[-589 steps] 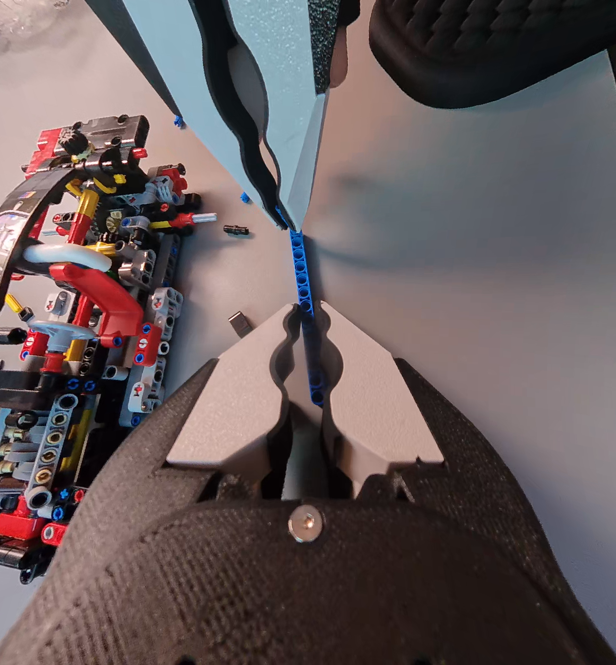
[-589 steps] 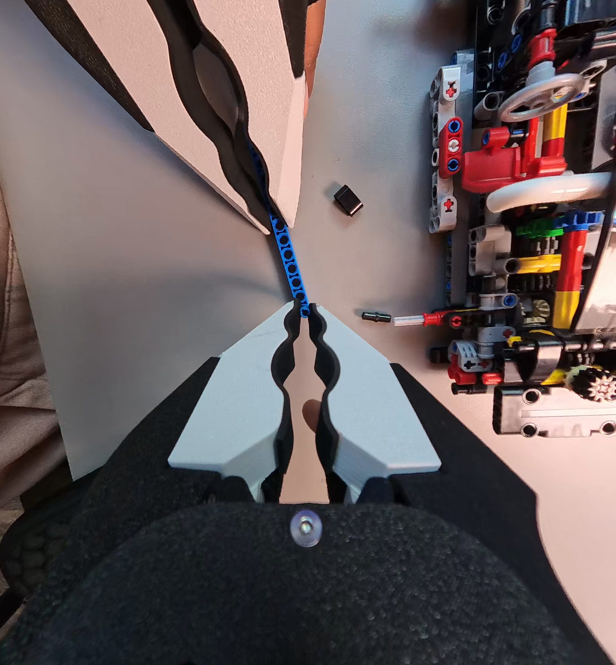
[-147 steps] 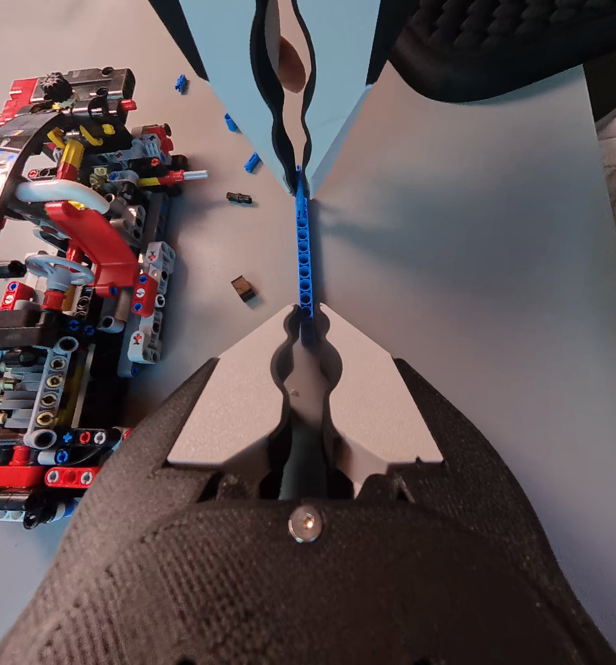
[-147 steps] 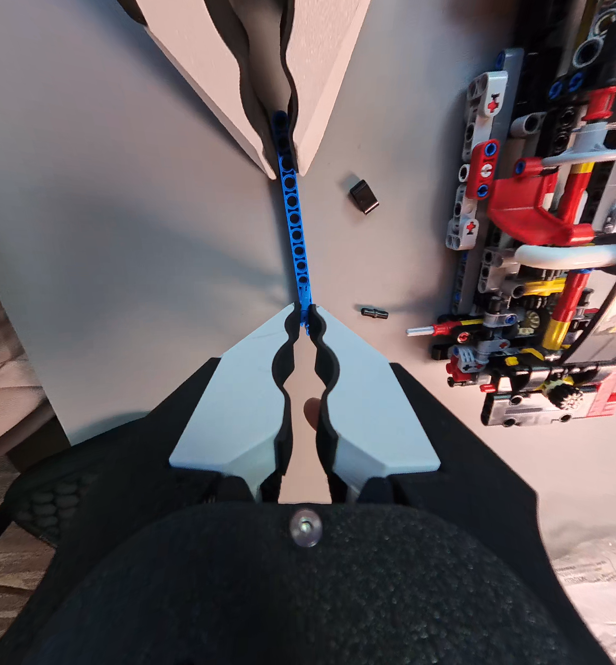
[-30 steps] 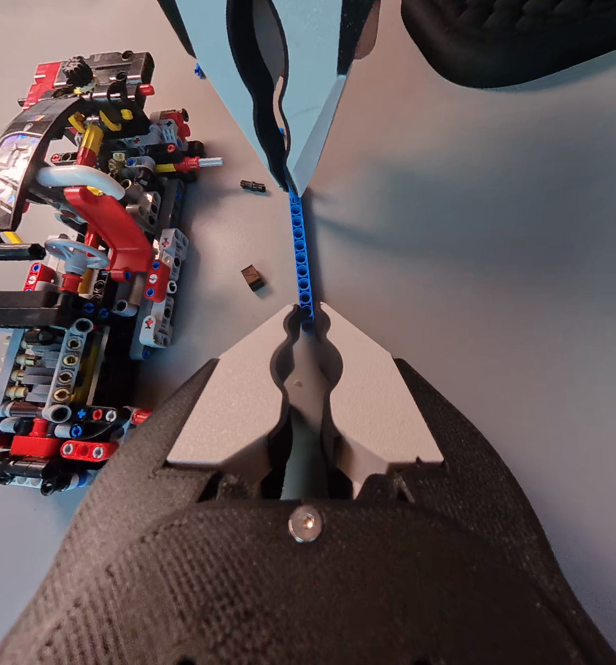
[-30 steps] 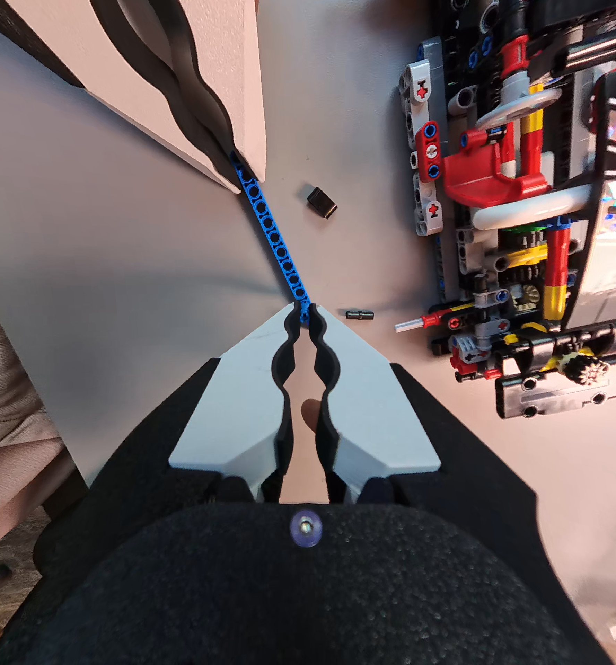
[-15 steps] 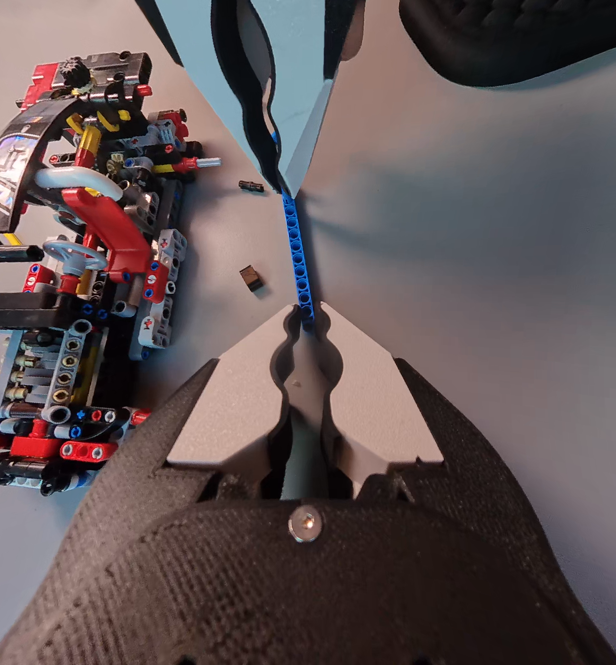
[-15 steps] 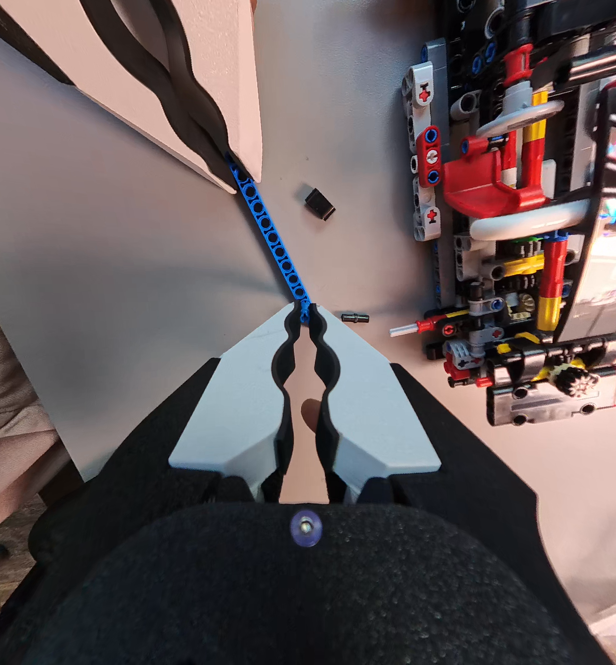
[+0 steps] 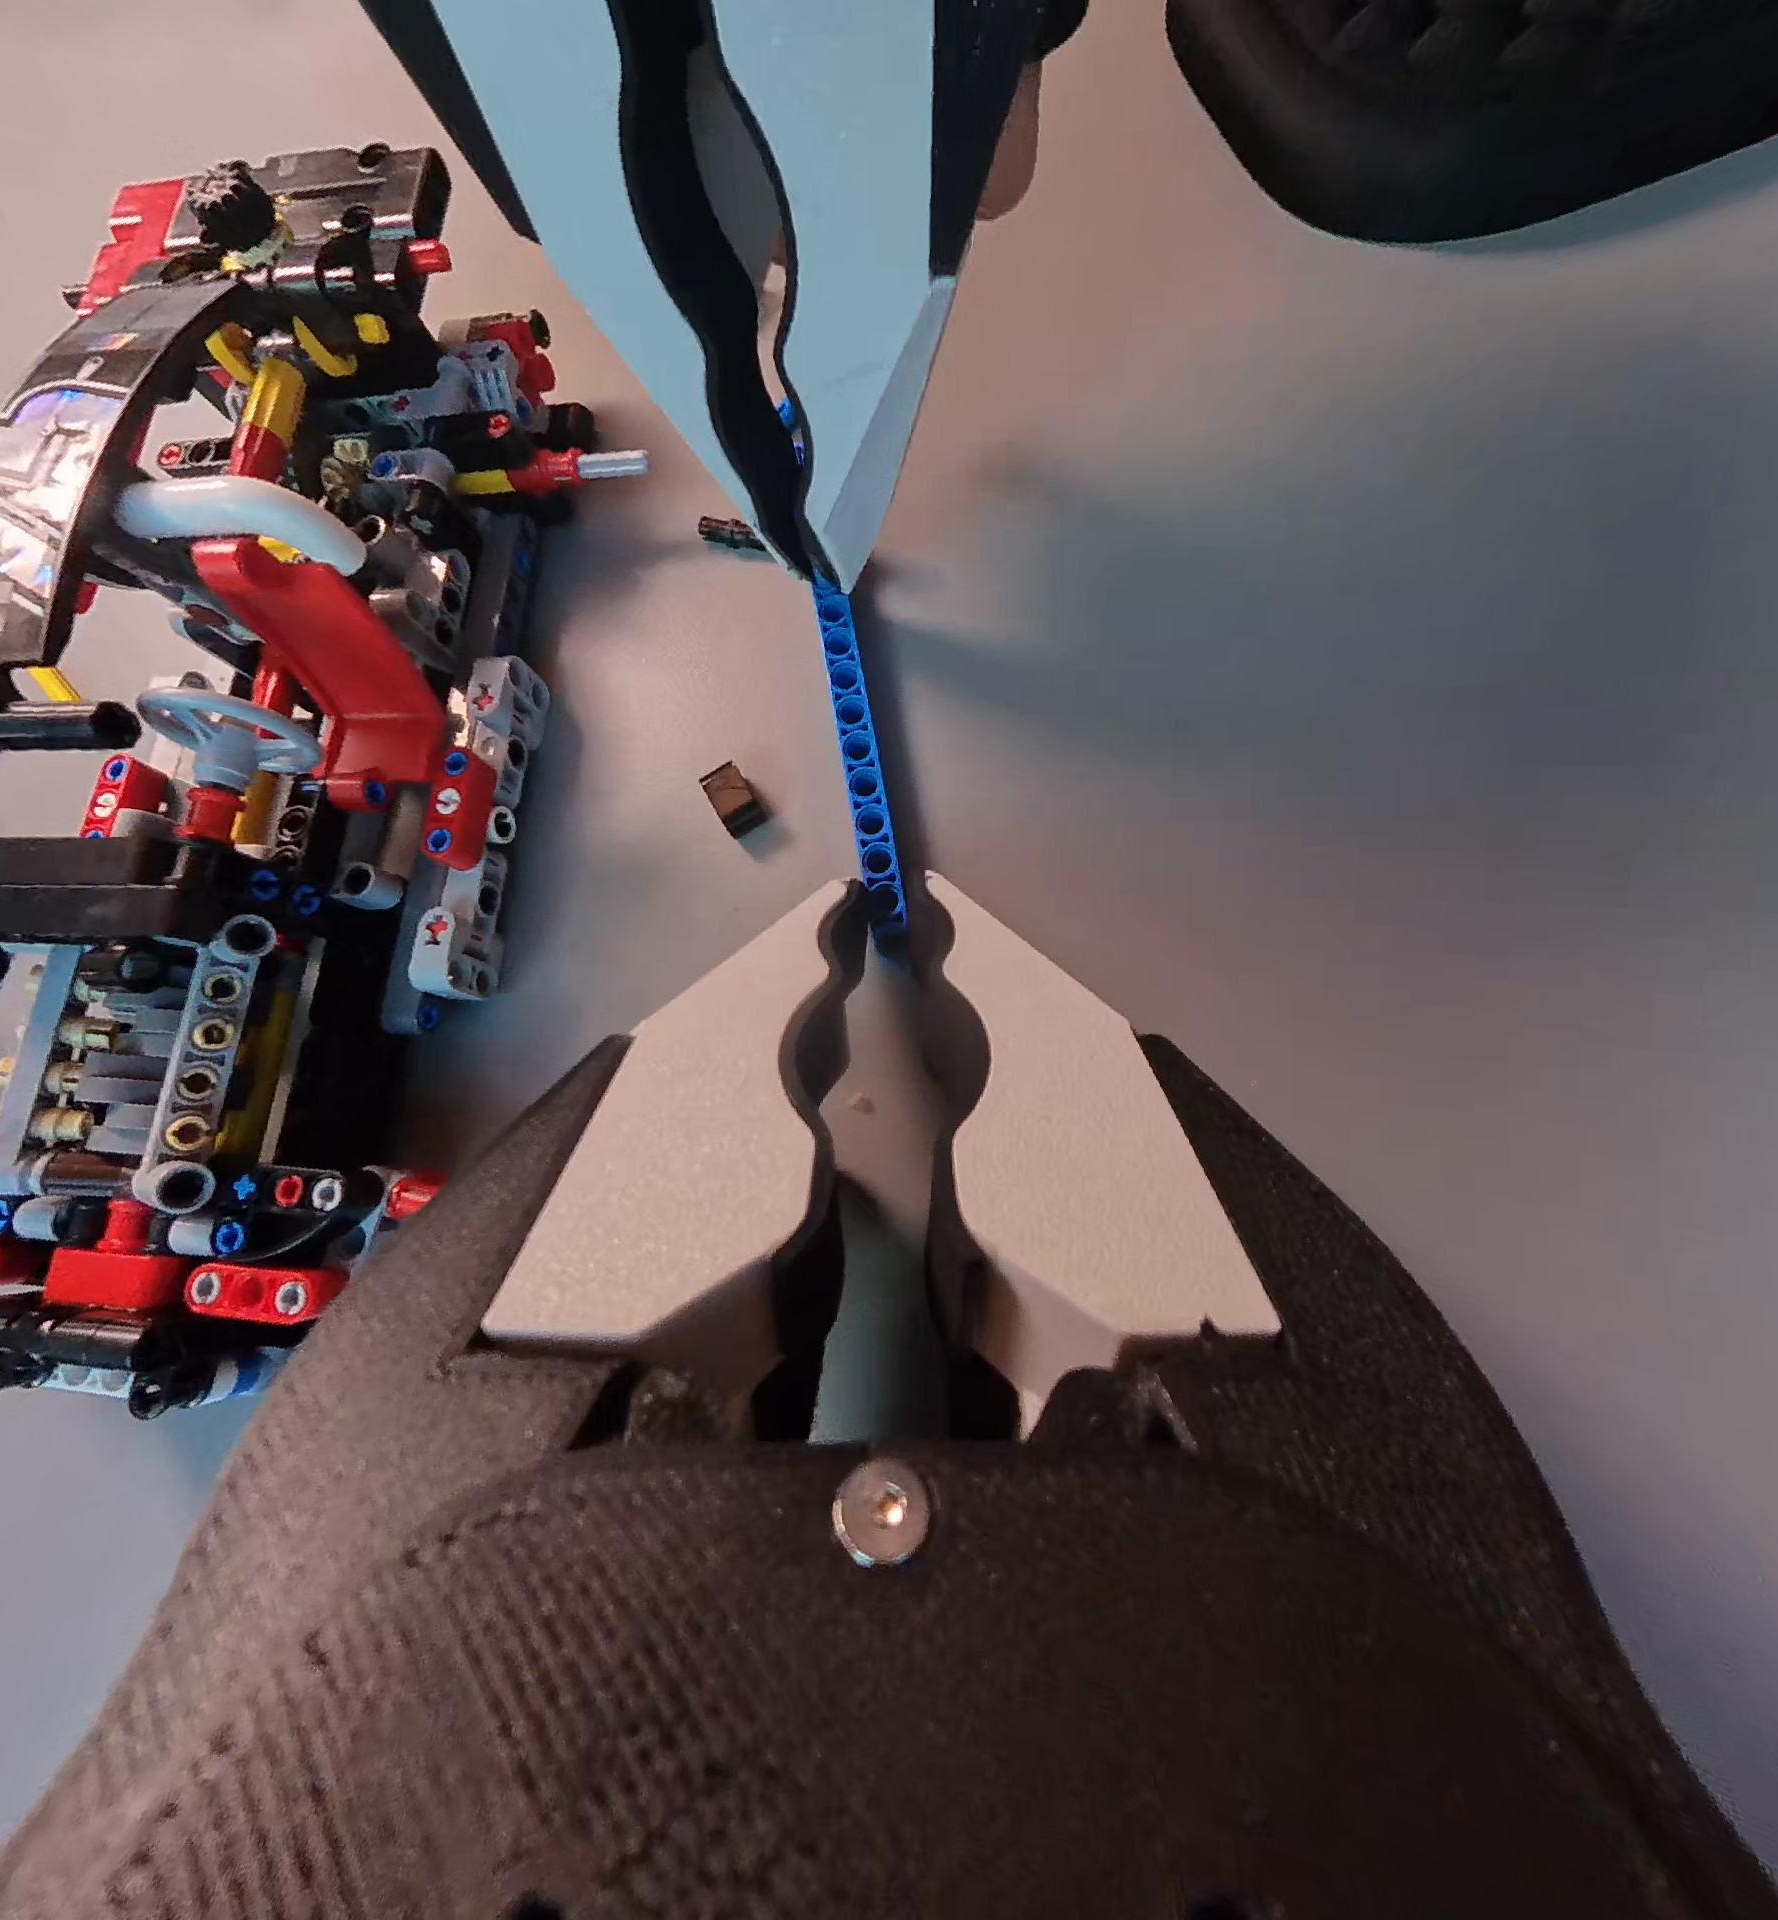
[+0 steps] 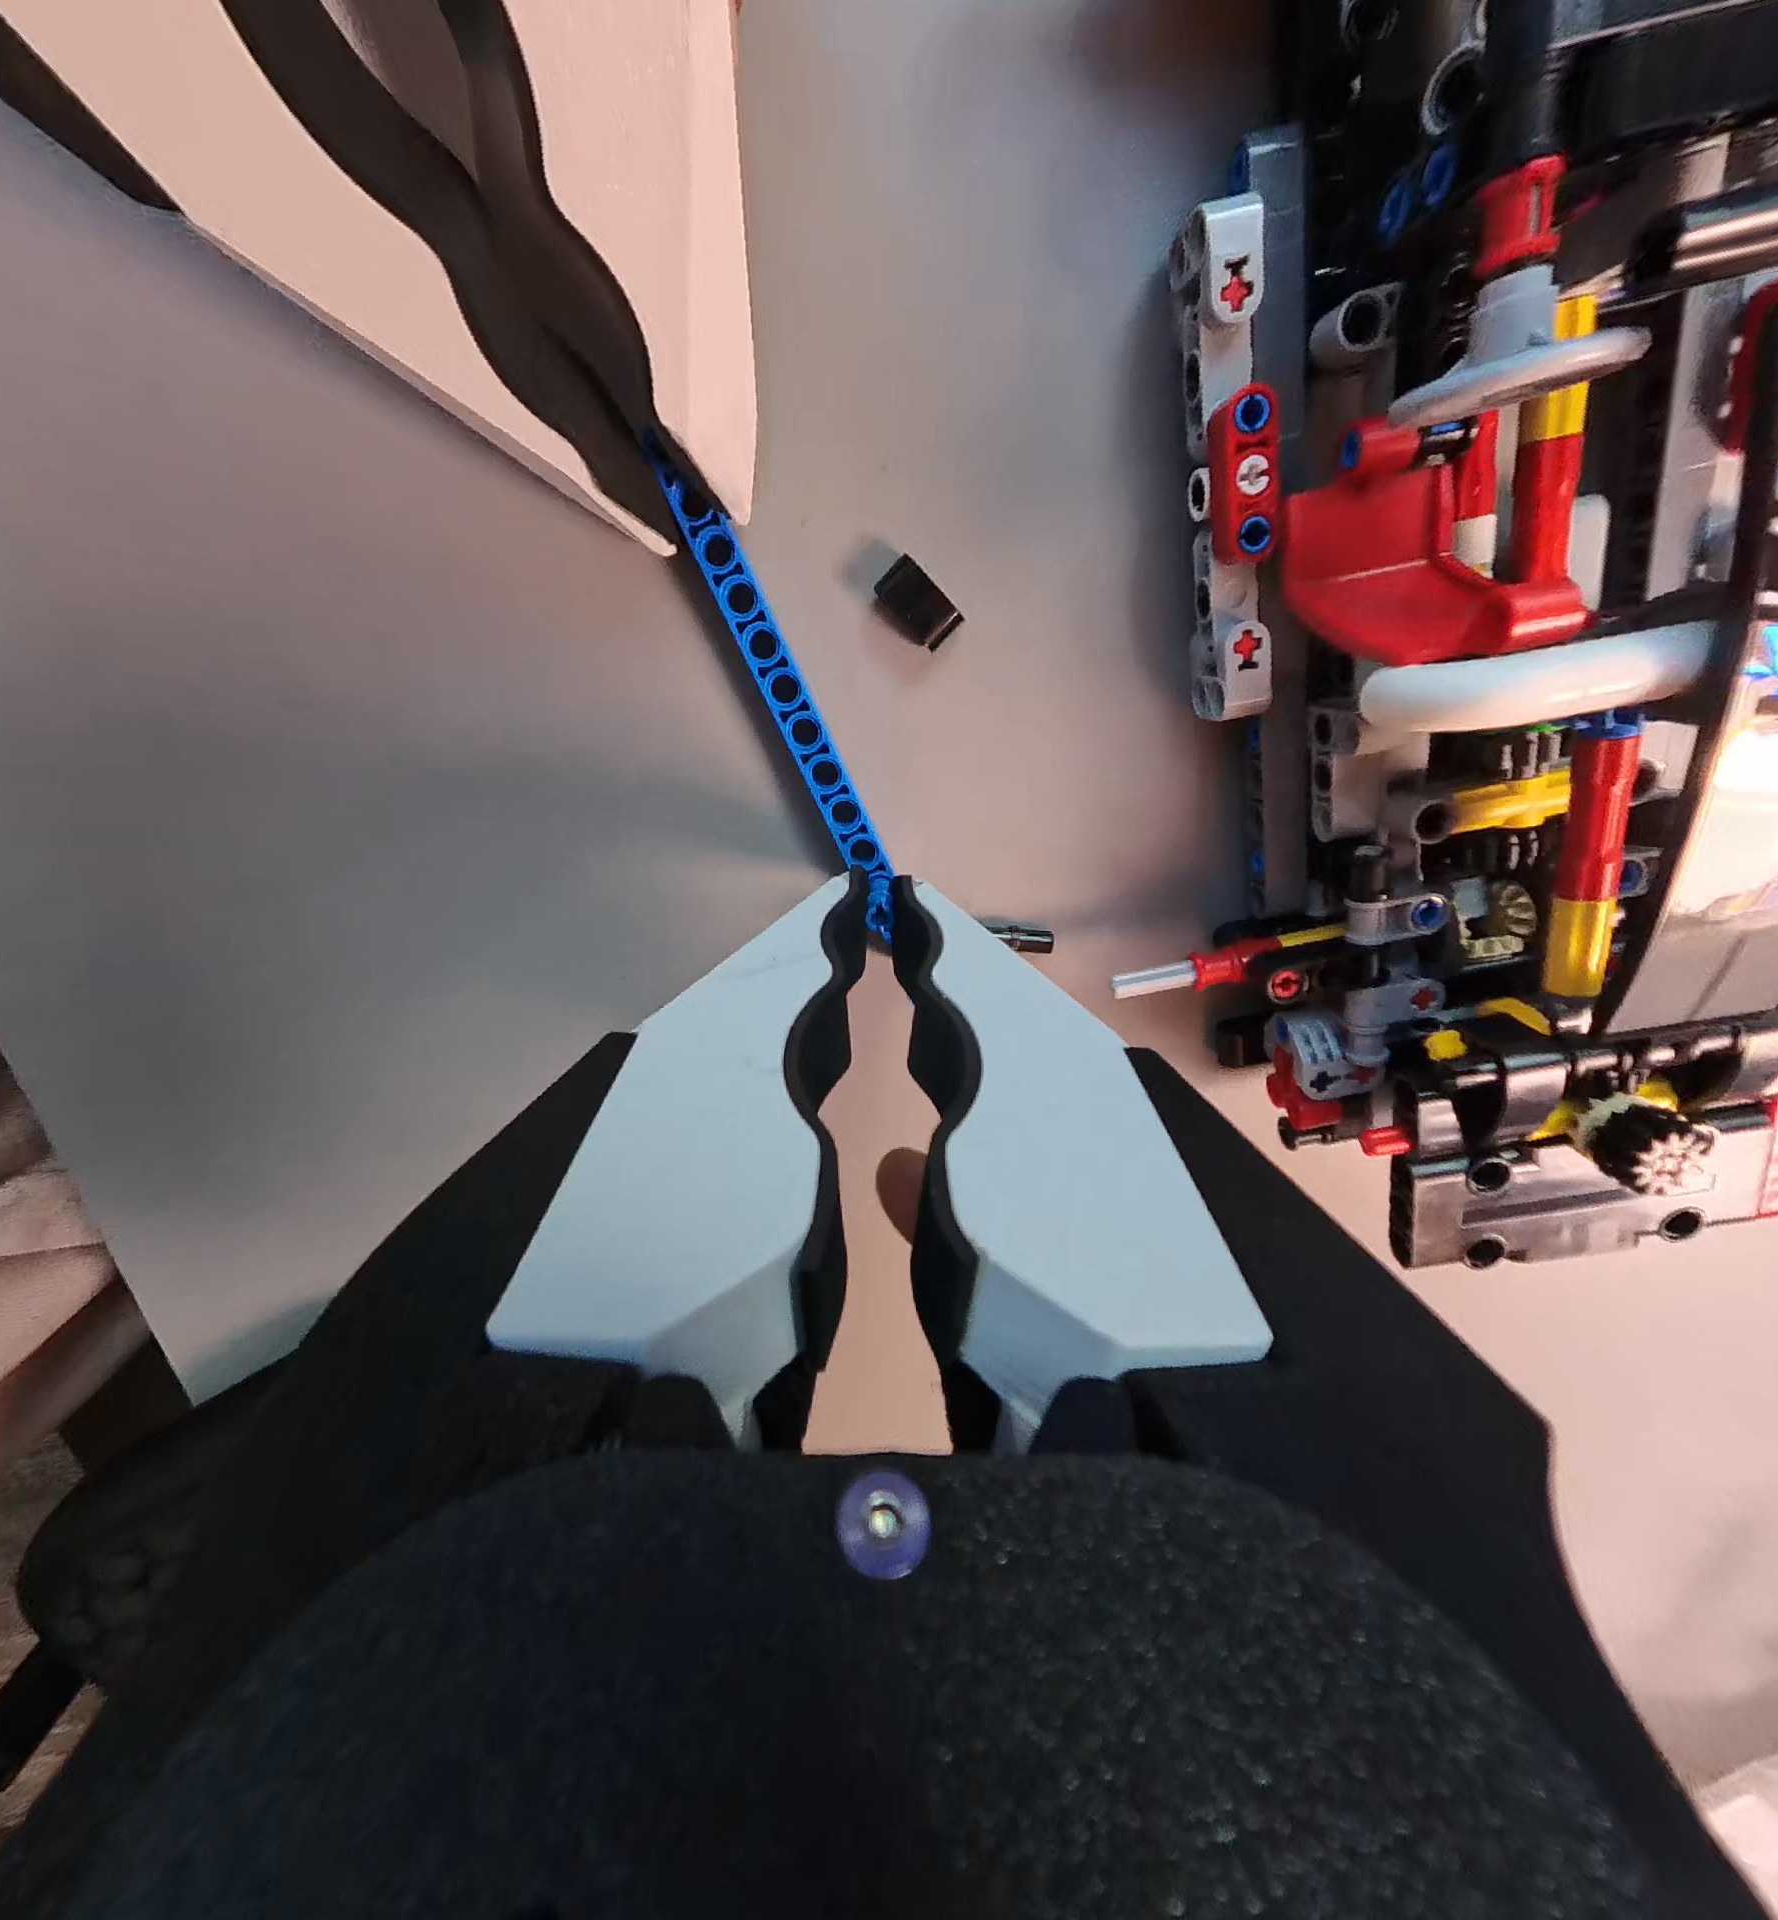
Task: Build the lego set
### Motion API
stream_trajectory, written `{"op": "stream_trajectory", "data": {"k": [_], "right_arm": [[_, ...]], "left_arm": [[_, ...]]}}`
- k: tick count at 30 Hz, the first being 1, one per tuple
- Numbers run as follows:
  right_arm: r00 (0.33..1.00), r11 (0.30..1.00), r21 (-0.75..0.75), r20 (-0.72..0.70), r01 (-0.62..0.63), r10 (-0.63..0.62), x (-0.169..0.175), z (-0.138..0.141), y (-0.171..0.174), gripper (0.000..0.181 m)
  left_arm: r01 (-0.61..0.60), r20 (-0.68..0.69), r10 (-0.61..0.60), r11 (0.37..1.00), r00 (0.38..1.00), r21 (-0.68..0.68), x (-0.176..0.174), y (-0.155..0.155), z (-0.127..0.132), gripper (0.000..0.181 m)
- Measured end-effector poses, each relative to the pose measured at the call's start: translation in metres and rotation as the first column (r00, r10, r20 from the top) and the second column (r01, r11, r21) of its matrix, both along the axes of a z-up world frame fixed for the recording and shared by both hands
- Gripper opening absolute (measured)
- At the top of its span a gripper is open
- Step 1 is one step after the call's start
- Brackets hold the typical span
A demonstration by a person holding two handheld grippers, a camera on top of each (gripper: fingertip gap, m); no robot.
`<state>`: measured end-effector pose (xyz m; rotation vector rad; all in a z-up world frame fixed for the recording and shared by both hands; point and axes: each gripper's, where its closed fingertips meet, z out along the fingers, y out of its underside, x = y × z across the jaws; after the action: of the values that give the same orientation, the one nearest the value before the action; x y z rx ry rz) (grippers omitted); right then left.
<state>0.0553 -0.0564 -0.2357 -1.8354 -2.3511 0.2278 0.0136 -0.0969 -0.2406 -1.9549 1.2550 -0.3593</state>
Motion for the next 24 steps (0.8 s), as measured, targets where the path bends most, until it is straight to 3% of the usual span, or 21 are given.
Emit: {"op": "stream_trajectory", "data": {"k": [8, 14, 18, 24], "right_arm": [[0.999, 0.999, -0.036, 0.027, -0.036, 0.037, 0.000, -0.001, -0.001, 0.003], [0.988, 0.988, -0.034, -0.015, -0.152, 0.151, 0.003, 0.012, -0.008, 0.031], [0.978, 0.979, 0.031, -0.043, -0.201, 0.202, 0.007, 0.020, -0.008, 0.020], [0.982, 0.983, 0.028, -0.053, -0.181, 0.183, 0.006, 0.012, -0.009, 0.007]], "left_arm": [[0.000, 0.011, 0.000, 1.000, 1.000, -0.015, -0.001, 0.000, 0.000, 0.006], [0.004, 0.013, -0.004, 1.000, 1.000, -0.019, 0.000, -0.001, 0.000, 0.005], [0.005, 0.013, -0.005, 1.000, 1.000, -0.020, 0.000, -0.001, 0.000, 0.005], [0.006, 0.009, -0.006, 1.000, 1.000, -0.015, 0.000, -0.001, 0.000, 0.005]]}}
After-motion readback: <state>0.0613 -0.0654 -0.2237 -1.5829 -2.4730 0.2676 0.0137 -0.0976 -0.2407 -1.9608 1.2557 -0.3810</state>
